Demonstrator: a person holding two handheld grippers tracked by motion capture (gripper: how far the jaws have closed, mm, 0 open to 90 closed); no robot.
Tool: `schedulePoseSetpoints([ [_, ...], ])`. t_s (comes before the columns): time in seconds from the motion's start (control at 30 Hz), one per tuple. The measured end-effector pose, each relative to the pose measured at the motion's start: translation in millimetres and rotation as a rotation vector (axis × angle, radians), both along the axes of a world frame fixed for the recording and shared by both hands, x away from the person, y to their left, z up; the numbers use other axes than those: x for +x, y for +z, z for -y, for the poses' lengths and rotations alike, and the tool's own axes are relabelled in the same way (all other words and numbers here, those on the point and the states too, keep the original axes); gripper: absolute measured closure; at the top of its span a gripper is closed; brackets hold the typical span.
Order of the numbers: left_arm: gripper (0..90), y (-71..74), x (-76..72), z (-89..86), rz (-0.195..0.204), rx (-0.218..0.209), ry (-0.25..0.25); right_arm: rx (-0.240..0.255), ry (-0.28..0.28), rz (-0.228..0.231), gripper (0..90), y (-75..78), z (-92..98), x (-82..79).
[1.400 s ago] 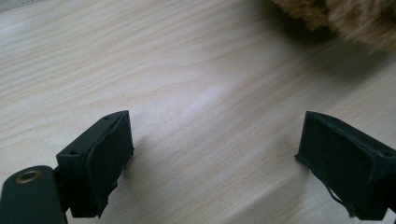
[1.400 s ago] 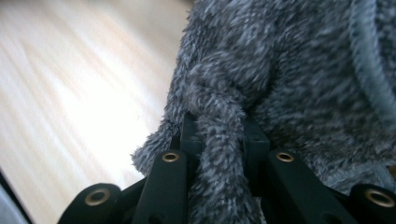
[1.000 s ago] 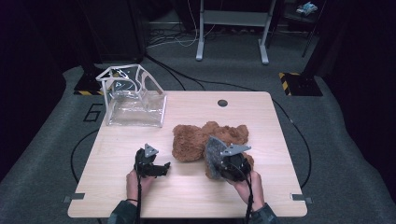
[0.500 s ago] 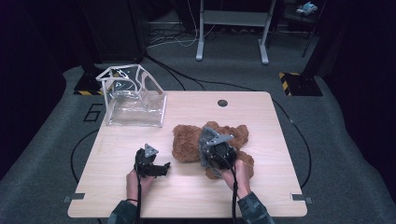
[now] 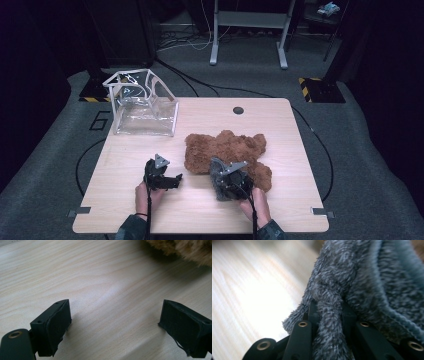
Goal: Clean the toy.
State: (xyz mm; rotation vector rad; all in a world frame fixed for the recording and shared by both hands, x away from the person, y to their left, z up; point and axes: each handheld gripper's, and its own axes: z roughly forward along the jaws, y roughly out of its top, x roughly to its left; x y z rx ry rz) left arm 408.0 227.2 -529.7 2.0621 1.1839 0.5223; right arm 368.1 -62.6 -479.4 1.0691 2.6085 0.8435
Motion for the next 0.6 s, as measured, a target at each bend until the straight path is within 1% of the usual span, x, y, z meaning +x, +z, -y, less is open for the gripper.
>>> schedulePoseSetpoints([
  [0.13,9.8,-0.2,0.0,0.0,0.004,0.002,0.001,-0.003,0.012,-0.032,76.1,-10.1,1.8,-3.0],
  [0.23,9.8,-0.4,0.0,0.1,0.006,0.001,0.002,0.010,0.011,-0.027,76.1,-7.9,4.7,-5.2],
  [0.27,9.8,-0.3,0.0,0.1,0.006,0.001,0.002,0.013,0.007,-0.020,76.1,-5.2,6.8,-6.1],
  [0.47,9.8,-0.3,0.0,0.1,0.006,0.001,0.002,0.083,-0.024,0.037,76.1,18.7,28.6,-11.2],
  [0.57,9.8,-0.5,0.0,0.4,0.007,-0.002,0.004,0.105,-0.049,0.077,76.1,30.5,42.3,-11.8],
  [0.6,9.8,0.0,0.0,0.0,0.001,0.000,0.000,0.112,-0.068,0.084,76.1,34.3,46.6,-12.0],
])
